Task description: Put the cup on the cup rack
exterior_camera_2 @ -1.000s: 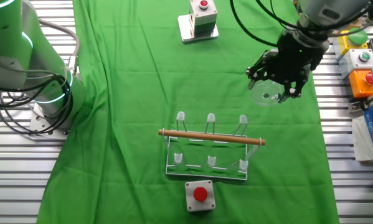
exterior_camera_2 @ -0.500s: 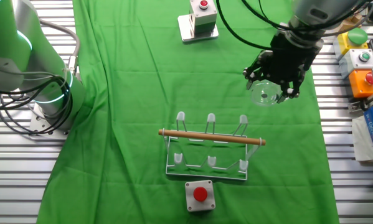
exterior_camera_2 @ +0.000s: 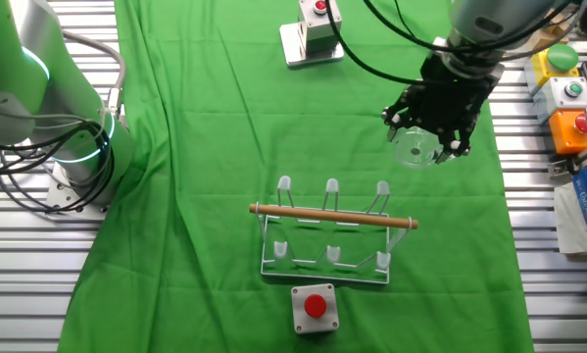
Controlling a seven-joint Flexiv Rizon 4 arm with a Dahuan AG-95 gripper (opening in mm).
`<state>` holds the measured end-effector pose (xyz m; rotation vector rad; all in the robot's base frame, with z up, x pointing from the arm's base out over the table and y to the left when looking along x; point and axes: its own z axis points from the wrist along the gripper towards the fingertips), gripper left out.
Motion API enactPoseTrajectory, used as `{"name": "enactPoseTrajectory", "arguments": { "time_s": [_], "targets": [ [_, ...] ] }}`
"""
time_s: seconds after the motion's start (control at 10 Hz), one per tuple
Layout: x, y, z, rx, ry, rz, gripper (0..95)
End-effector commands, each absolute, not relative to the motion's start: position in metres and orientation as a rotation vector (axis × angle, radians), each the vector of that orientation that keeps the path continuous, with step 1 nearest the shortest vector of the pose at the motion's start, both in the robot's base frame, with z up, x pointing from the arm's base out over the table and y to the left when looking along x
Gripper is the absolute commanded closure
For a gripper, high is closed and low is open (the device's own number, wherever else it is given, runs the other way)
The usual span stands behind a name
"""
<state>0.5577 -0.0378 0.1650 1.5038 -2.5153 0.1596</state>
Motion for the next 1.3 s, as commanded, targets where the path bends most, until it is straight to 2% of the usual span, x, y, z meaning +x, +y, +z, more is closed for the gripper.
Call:
{"name": "enactPoseTrajectory", "arguments": {
  "time_s": [0.1,0.3,0.7,1.3],
  "targets": [
    [0.5591,-0.0372,0.165,1.492,-2.517,0.158,95.0],
    [0.5591,-0.0372,0.165,1.486,-2.52,0.164,95.0],
    [0.5591,-0.0372,0.165,1.414,-2.611,0.064,95.0],
    [0.5591,-0.0372,0.165,1.335,-2.643,0.11,95.0]
  ]
}}
